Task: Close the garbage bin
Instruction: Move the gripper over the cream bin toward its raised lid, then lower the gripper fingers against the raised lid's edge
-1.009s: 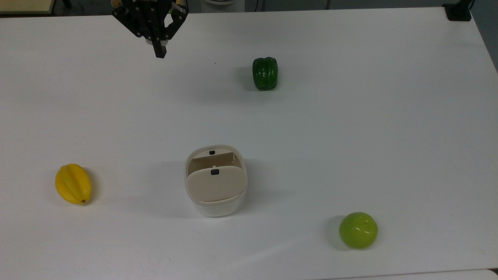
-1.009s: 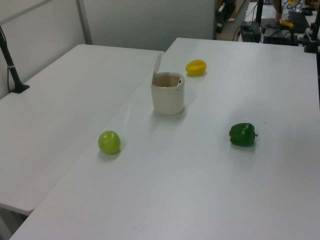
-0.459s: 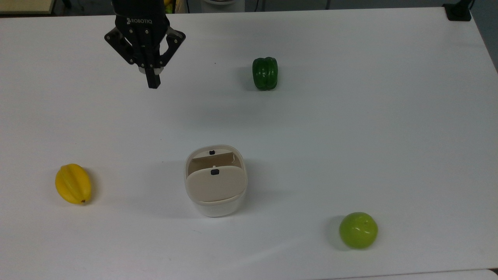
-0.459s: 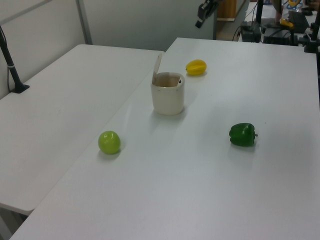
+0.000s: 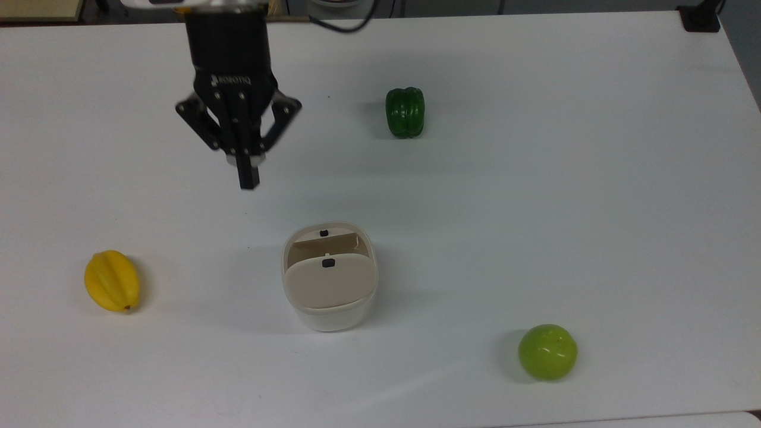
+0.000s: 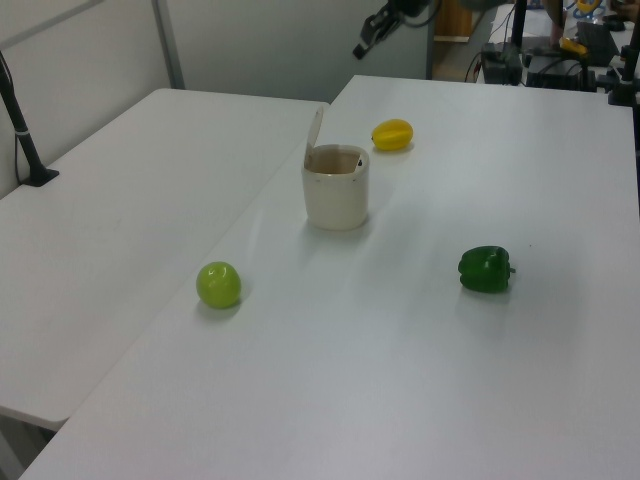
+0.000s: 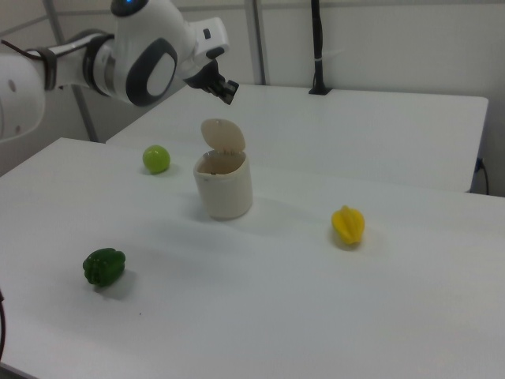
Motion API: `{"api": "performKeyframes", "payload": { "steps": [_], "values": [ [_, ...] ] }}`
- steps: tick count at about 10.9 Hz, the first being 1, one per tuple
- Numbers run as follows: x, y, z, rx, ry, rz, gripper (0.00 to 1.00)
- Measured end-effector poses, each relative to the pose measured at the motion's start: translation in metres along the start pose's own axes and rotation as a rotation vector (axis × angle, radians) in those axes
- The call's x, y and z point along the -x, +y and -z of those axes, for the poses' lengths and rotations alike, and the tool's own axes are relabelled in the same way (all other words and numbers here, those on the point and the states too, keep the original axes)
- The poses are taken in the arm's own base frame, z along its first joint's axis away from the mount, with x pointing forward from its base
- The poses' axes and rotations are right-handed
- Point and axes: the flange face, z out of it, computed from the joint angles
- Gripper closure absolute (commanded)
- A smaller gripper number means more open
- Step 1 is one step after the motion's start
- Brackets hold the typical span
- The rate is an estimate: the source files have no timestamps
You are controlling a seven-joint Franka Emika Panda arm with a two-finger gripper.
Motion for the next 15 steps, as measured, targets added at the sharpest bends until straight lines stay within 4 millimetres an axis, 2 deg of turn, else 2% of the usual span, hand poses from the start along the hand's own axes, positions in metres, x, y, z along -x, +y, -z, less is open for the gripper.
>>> {"api": "performKeyframes", "payload": {
  "steps": [3,7,10,15],
  "values": [
    [0.011,-0.014,-0.036,-0.011,0.043,0.013,1.0],
    [0.01,-0.03,-0.037,-0.035,0.084,0.018,1.0],
    [0.019,-0.045,-0.057,-0.048,0.118,0.034,1.0],
    [0.025,-0.062,-0.066,-0.064,0.147,0.055,1.0]
  ]
}}
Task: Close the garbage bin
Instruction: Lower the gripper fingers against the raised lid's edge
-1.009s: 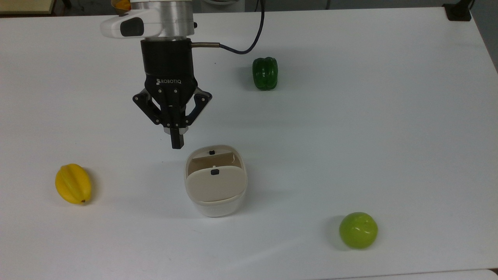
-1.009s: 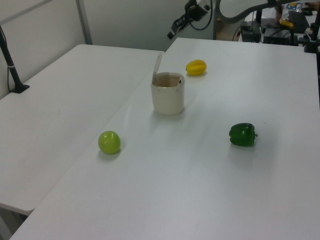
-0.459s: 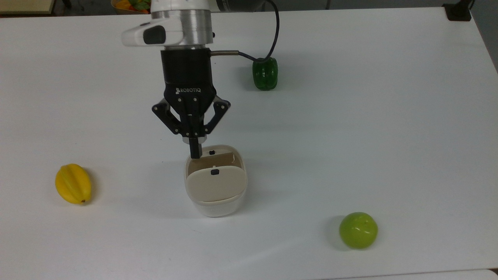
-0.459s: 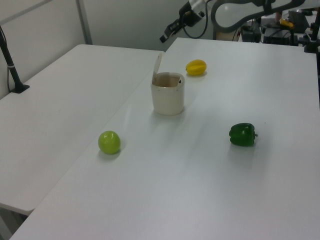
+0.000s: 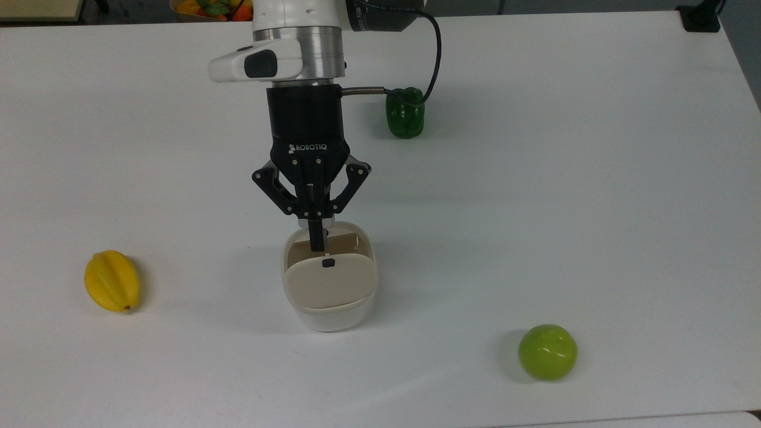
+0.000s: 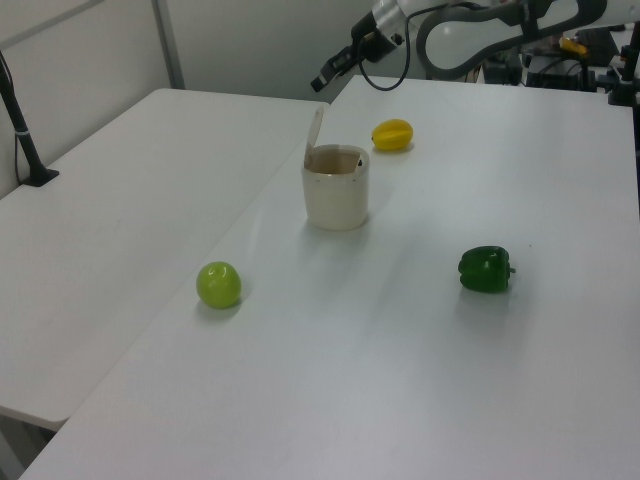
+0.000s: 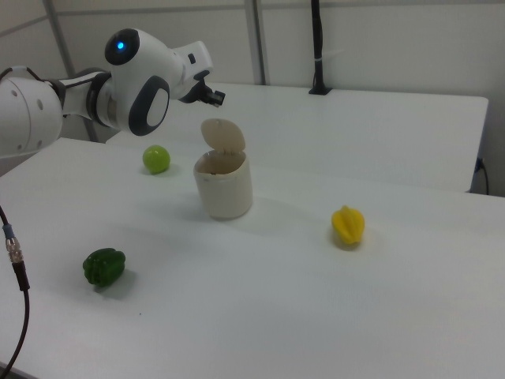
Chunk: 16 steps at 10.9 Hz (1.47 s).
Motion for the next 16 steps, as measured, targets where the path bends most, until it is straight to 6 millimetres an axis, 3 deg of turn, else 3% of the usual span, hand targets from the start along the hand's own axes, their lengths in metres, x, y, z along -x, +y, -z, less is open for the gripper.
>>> {"api": "performKeyframes", "payload": {
  "steps": [6,16],
  "values": [
    [0.019,-0.009,-0.026,-0.001,0.011,0.029,1.0],
    [0.021,-0.004,-0.031,0.01,0.008,0.052,1.0]
  ]
}}
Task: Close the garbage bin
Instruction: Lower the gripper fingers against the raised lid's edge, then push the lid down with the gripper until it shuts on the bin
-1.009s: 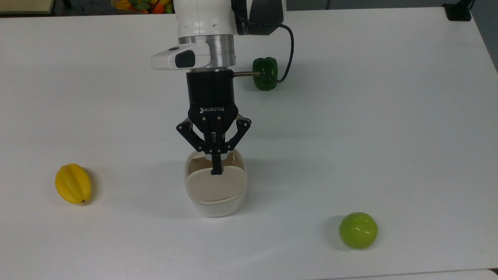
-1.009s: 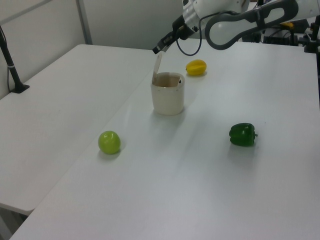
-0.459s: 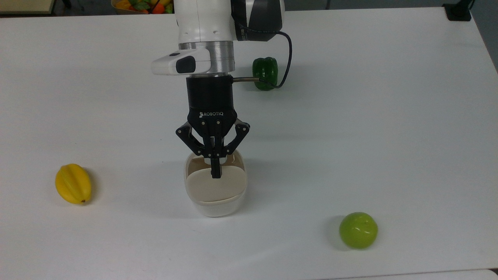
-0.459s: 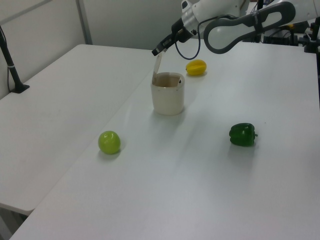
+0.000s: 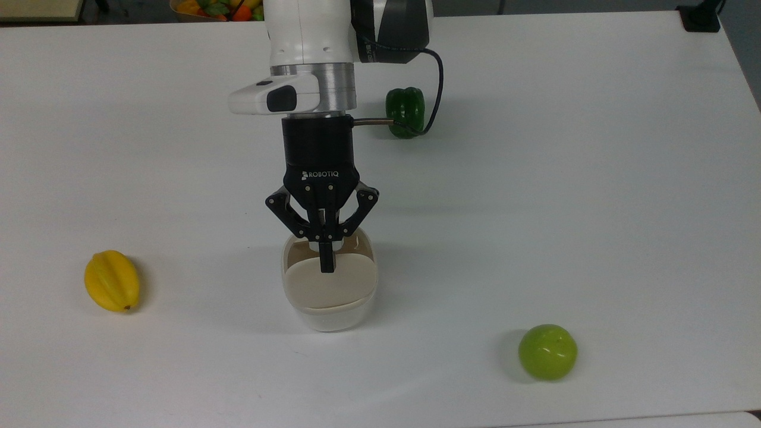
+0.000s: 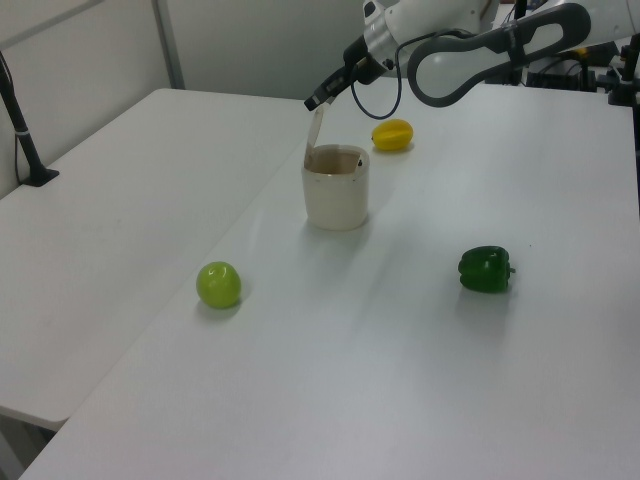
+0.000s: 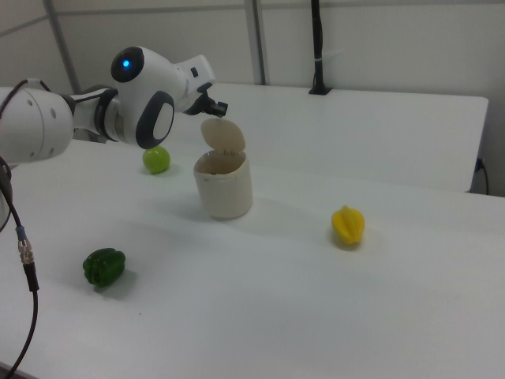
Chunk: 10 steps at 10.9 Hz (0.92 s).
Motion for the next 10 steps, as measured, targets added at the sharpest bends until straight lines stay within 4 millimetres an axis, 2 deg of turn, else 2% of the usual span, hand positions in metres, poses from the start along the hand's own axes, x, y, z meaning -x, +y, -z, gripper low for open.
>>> {"api": "performKeyframes", "payload": {
  "steps": [4,10],
  "values": [
    [0.004,0.001,-0.003,0.002,-0.017,0.001,1.0],
    [0.028,0.003,-0.017,0.005,-0.142,0.001,1.0]
  ]
}}
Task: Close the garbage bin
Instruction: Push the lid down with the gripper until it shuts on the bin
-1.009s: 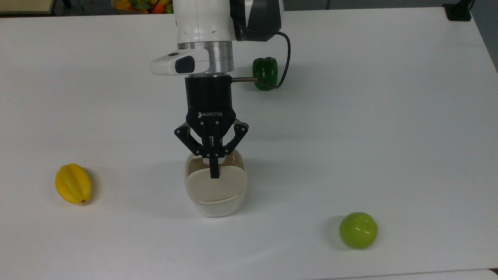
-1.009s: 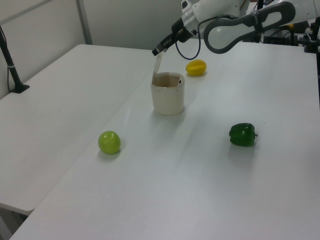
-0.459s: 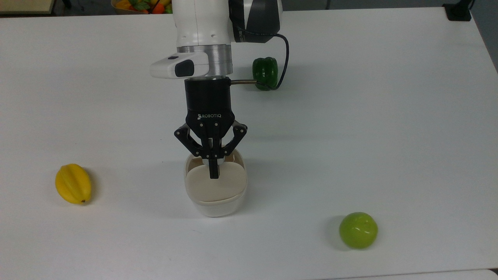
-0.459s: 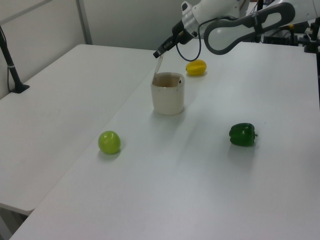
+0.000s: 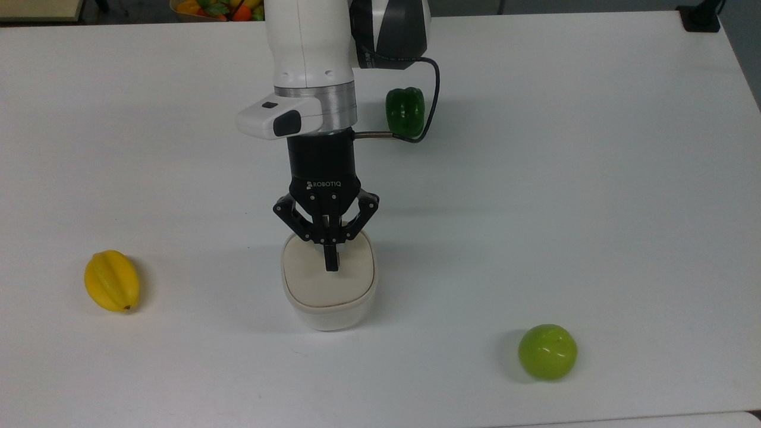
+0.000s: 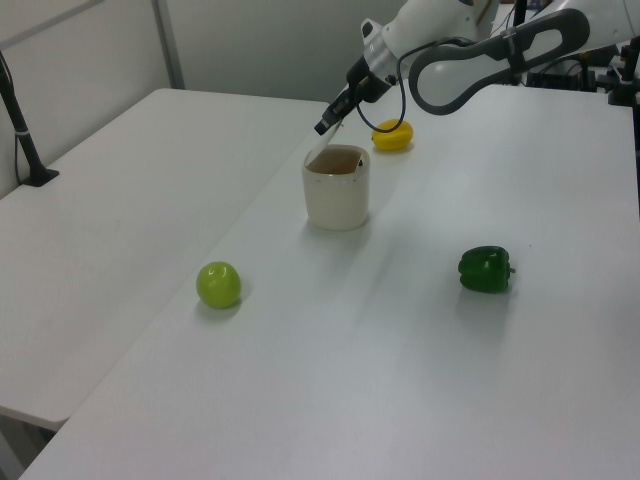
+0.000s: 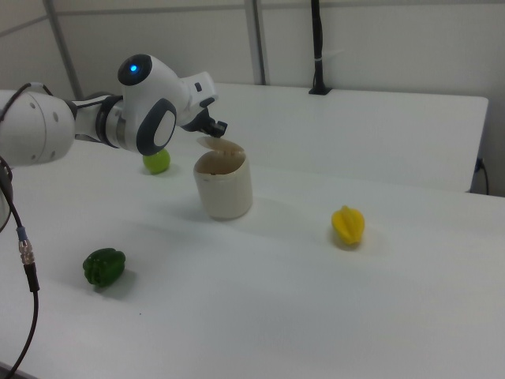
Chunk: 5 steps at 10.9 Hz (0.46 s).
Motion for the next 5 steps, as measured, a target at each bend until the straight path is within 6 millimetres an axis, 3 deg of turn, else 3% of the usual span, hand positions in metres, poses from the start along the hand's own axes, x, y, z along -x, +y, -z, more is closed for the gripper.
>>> {"api": "performKeyframes", "payload": {
  "steps": [5],
  "values": [
    [0.014,0.0,-0.009,0.0,-0.137,0.0,1.0]
  ]
}}
